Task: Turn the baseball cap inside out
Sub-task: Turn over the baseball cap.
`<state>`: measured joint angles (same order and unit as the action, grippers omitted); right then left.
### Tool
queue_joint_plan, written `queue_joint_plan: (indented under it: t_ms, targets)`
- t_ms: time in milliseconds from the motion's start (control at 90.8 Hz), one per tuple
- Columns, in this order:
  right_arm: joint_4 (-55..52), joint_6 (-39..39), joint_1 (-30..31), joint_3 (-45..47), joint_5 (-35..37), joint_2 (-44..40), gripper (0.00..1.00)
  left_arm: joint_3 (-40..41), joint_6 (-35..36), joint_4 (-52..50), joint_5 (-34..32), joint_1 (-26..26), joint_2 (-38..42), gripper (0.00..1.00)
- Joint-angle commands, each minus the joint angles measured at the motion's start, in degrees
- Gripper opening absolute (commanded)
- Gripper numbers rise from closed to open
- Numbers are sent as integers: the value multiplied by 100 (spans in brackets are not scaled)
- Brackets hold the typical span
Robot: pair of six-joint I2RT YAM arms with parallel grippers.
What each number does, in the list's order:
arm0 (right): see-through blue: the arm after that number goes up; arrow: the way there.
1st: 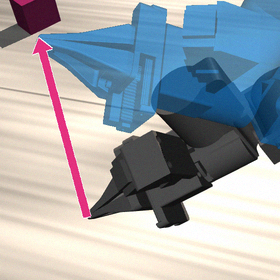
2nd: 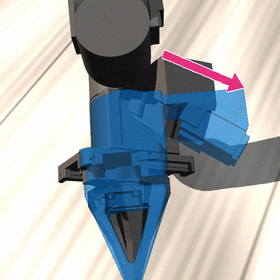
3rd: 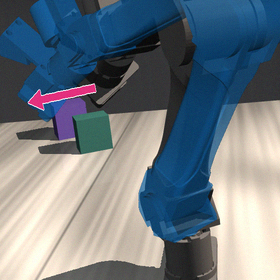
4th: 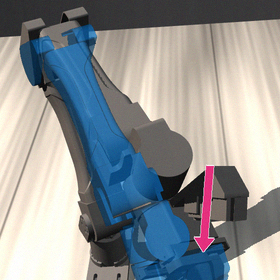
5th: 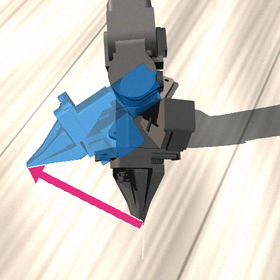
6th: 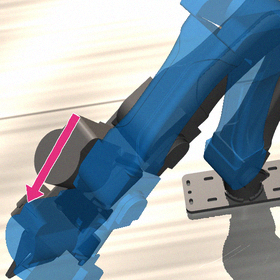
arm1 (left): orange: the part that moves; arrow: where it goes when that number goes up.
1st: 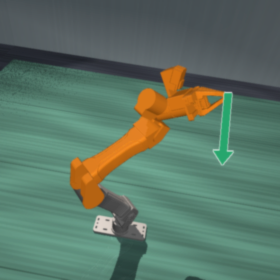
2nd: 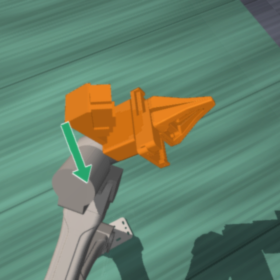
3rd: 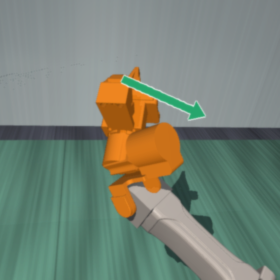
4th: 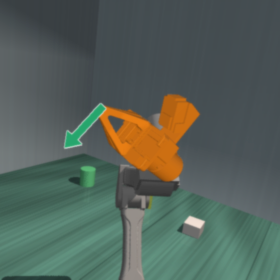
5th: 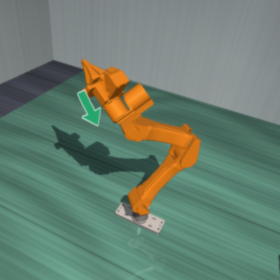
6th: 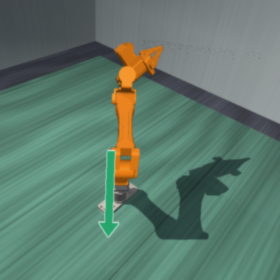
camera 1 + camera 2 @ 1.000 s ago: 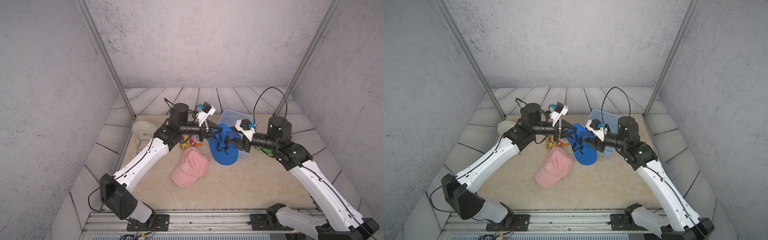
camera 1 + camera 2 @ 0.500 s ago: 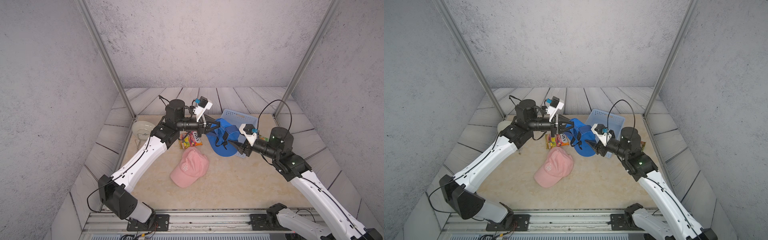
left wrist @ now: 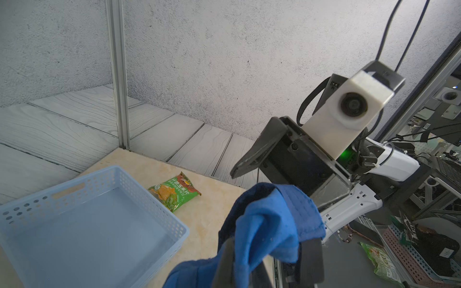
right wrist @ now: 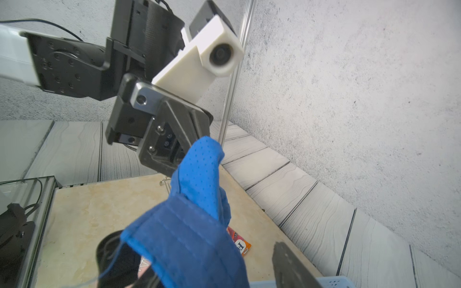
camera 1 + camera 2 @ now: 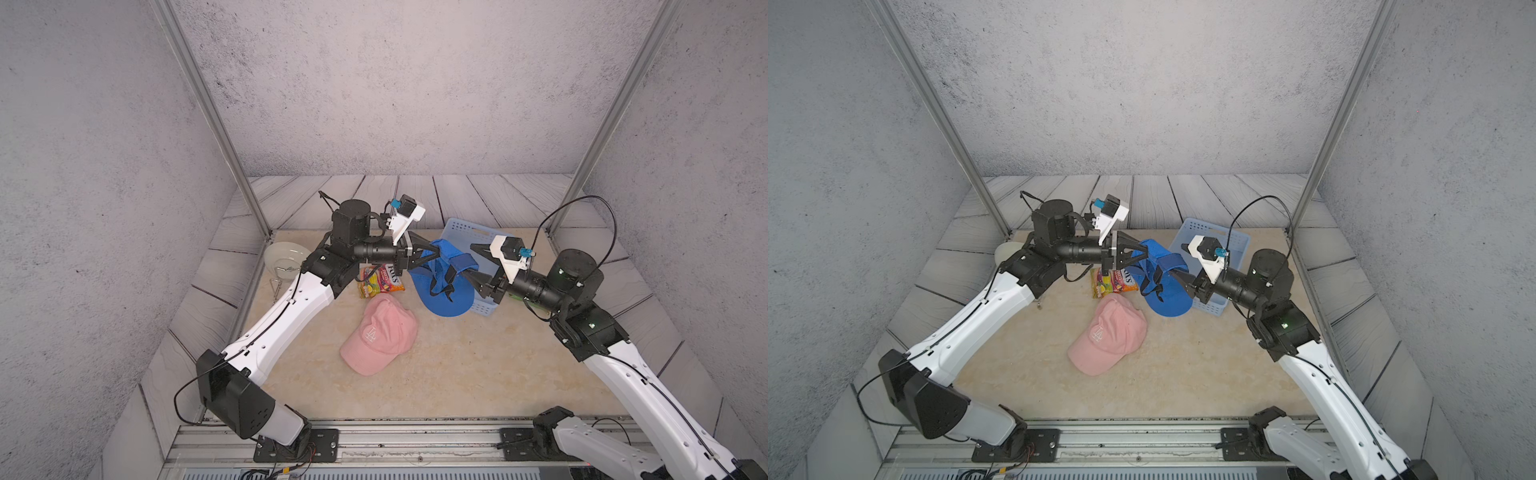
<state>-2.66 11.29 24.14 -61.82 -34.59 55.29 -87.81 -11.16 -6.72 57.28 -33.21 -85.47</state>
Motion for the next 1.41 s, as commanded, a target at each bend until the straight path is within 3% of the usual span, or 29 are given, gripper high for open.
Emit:
queue_joint_plan:
  t_ms: [0, 110, 264, 495, 661, 749, 837, 1068, 1200, 1310, 1398]
  targets:
    - [-4, -93, -30, -237, -363, 104, 45, -153, 177, -142, 135, 25, 2, 0]
    - [-689, 67, -24, -541, -651, 248, 24, -114, 237, -218, 3, 36, -7, 0]
    - [-1998, 175, -24, -948, -828, 449, 0, 103, 366, -162, -821, 51, 68, 0]
    - [-4186, -12, -29, -1420, -1046, 782, 0, 352, 377, 189, -1306, 85, 62, 1]
    - [-5092, -777, -30, -1735, -1910, 1355, 0, 539, 175, 509, -1107, 87, -62, 5]
    - [-5411, -1047, -23, -1960, -2260, 1792, 0, 667, 141, 623, -1097, 87, -119, 18]
    - [-5382, -1399, -23, -2049, -1933, 2000, 0, 806, 163, 629, -1184, 86, -132, 38]
    - [-3501, -2417, -30, -1483, -1143, 1557, 0, 1134, 607, 227, -1843, 87, 265, 69]
    - [-3233, -2576, -24, -1412, -772, 1502, 0, 1363, 1011, -83, -2438, 82, 717, 88]
    - [-3119, -2672, -27, -1426, -486, 1503, 0, 1486, 1367, -195, -2364, 80, 1065, 100]
    - [-2943, -2780, -25, -1421, -320, 1510, 0, 1487, 1502, -282, -2118, 78, 1220, 98]
